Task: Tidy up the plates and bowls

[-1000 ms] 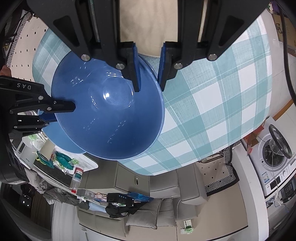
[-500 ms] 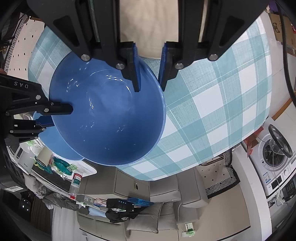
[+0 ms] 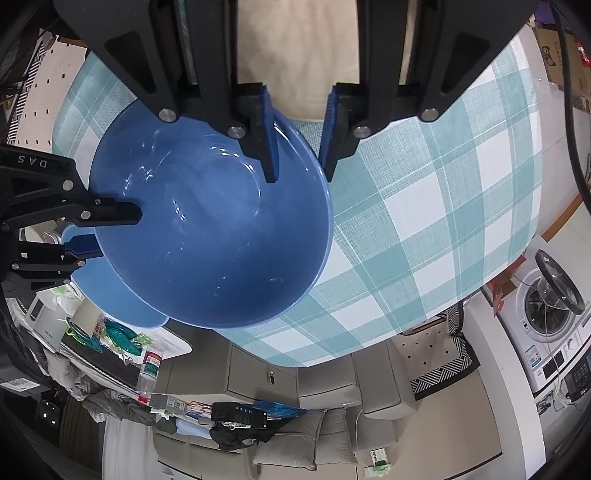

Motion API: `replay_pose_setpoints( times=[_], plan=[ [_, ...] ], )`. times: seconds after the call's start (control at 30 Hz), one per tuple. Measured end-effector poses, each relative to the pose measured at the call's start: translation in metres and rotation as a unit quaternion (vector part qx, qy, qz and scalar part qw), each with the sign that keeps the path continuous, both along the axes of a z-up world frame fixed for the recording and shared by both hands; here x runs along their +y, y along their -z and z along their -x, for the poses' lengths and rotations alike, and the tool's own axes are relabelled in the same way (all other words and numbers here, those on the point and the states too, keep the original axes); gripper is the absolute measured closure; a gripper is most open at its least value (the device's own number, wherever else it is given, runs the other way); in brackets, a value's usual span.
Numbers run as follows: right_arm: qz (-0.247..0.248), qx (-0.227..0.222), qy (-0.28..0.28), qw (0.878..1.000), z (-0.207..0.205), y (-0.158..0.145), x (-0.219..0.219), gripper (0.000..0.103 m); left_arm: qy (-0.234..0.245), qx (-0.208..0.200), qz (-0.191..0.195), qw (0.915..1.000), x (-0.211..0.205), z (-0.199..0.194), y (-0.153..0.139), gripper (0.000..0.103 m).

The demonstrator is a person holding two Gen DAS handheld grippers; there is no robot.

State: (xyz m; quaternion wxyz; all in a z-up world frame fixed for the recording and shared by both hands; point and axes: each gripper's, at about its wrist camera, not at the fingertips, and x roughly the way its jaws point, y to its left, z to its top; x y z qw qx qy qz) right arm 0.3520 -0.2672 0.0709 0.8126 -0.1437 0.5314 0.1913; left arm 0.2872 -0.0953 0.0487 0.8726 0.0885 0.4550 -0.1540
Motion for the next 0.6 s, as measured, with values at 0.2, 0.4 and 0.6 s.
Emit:
replay_pose_setpoints(
  times=[0.2, 0.4, 0.6],
  plan=[
    [0.005, 0.001, -0.009, 1.000, 0.004, -0.001, 0.002, 0.069, 0.003, 0.000, 0.005, 1.0000, 0.000, 0.001, -0.001, 0.078],
    [0.011, -0.002, -0.015, 1.000, 0.007, -0.001, 0.003, 0.062, 0.013, -0.006, 0.011, 0.9998, -0.003, 0.005, -0.006, 0.062],
    [0.019, -0.012, -0.016, 1.000, 0.011, -0.004, 0.002, 0.053, 0.011, -0.008, 0.012, 0.9998, -0.003, 0.005, -0.009, 0.054]
  ],
)
